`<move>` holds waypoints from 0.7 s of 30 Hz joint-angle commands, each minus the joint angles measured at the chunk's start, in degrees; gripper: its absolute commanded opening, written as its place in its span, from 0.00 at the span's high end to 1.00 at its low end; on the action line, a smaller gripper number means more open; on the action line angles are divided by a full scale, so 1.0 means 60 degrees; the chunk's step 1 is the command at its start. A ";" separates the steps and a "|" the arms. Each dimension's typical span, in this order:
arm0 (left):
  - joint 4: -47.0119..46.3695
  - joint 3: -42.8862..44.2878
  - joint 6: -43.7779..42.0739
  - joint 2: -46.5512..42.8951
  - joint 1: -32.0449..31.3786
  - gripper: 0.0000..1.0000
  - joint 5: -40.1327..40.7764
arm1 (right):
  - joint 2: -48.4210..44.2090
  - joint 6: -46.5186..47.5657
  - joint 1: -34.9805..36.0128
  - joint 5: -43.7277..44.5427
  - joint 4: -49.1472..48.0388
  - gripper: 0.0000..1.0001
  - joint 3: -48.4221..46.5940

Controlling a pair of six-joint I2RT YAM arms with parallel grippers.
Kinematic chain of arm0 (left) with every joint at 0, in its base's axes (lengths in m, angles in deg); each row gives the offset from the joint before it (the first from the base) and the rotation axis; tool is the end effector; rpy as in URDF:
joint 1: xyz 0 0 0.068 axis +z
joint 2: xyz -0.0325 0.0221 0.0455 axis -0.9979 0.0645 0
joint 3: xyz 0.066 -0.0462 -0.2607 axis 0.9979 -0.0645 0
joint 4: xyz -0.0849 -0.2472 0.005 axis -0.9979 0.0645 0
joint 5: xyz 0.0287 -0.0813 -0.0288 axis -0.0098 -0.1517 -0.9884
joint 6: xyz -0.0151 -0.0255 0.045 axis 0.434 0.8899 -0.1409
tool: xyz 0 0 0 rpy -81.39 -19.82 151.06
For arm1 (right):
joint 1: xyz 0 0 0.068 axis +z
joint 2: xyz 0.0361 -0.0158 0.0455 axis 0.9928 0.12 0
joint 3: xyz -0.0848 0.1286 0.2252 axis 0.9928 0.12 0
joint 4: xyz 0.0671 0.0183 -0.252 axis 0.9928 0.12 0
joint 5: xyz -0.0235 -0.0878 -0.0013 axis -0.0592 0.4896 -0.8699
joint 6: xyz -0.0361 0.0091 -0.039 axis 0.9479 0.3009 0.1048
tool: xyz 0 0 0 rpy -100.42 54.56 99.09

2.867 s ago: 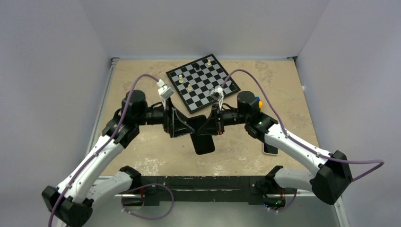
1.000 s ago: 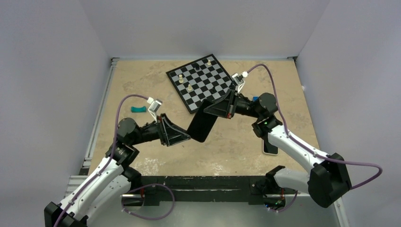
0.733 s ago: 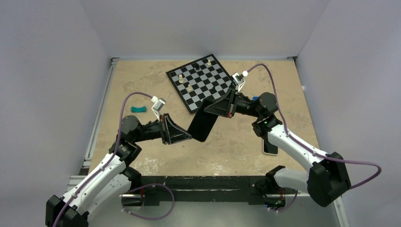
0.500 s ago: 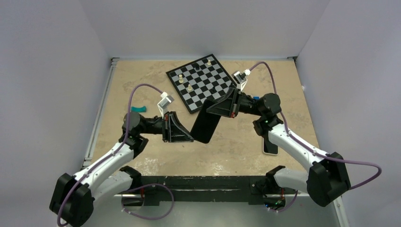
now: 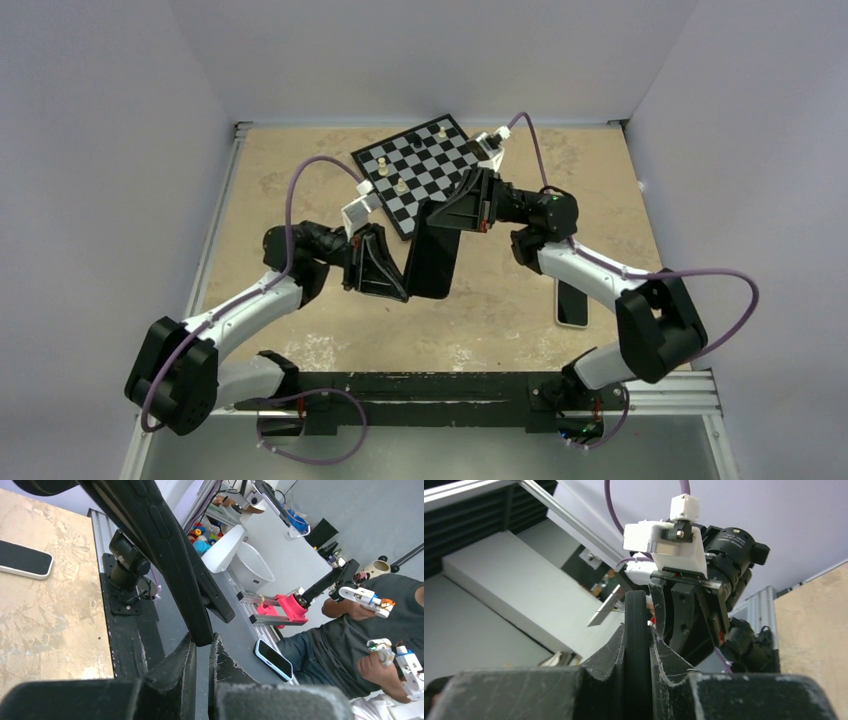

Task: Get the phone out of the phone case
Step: Remove the phone case from the phone.

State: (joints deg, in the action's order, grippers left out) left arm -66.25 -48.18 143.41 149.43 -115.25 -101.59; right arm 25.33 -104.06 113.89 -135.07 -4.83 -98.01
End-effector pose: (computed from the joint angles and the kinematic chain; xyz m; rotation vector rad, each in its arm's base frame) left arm 0.1790 -0.1391 0.3299 1.1094 1.4844 -2.0036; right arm 0.2353 0.1752 0.3605 -0.5556 1.4271 2.2747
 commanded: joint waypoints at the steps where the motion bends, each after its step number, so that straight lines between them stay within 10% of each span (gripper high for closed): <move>1: 0.0934 0.0785 -0.1128 0.0629 0.0203 1.00 0.2188 | 0.0389 -0.2155 0.0799 0.0463 -0.3007 1.00 -0.0446; 7: 1.1045 0.1113 -0.5094 -0.1201 0.0144 1.00 0.7832 | -0.0056 -0.1014 0.0714 0.1439 -0.2445 1.00 0.0047; 21: 0.8136 -0.0871 -0.2418 -0.2476 -0.0196 0.55 0.8562 | -0.0690 0.2349 0.1484 0.3868 -0.0046 1.00 0.0308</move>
State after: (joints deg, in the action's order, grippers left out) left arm -14.82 -51.61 126.23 131.72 -116.63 -64.83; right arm 22.95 -86.25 116.67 -115.20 0.09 -95.06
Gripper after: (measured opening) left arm 0.445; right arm 0.171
